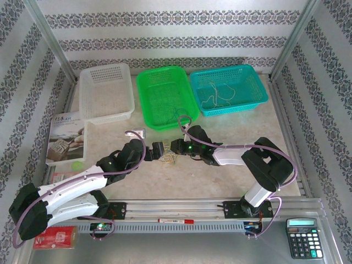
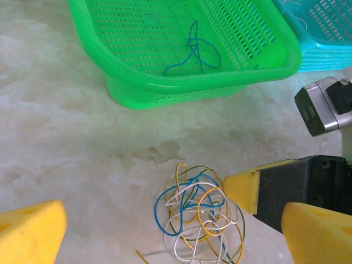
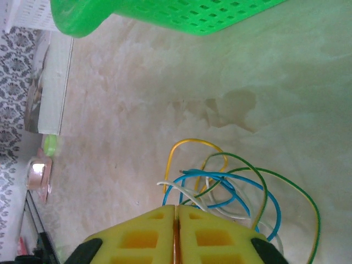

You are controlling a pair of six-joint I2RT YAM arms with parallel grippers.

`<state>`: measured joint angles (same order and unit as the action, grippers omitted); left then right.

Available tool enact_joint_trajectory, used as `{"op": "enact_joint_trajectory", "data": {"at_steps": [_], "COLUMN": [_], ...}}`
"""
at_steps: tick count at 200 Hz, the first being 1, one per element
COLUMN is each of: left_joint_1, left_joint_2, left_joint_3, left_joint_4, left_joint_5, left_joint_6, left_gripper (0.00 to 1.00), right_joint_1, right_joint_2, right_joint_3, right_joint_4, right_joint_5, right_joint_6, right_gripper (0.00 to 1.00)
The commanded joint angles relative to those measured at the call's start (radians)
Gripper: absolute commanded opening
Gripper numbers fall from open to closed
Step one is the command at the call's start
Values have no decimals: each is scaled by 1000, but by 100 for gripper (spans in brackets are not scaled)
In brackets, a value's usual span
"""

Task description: Untangle the cables

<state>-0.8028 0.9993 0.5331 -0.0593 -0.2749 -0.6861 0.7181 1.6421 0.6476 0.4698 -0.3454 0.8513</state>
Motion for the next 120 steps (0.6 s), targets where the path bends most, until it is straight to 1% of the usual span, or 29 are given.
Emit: {"op": "enact_joint_trajectory", "data": {"at_steps": [1, 28, 47, 81, 120], "left_joint_1": [13, 13, 13, 13, 14], "left_joint_2": [-15, -21, -34, -88, -131], "left_joint_3": [-7, -14, -28, -87, -110], "left_joint_4": [-8, 2, 31, 162, 290], "left_joint_5": [-21, -19, -6, 85, 239], "left_joint_6": [-3, 21, 61, 158, 261], "left_gripper": [100, 100, 100, 100, 100], "right_joint_1": [7, -5, -17, -25, -24], "right_joint_2": [-16, -82, -162, -323, -444], "right_joint_3": [-20, -25, -9, 54, 119], "right_joint_4": [33, 17, -27, -158, -260], "right_joint_5": [-15, -35, -55, -77, -96], "right_joint_6": [5, 5, -7, -57, -100], "right_gripper": [0, 0, 0, 0, 0]}}
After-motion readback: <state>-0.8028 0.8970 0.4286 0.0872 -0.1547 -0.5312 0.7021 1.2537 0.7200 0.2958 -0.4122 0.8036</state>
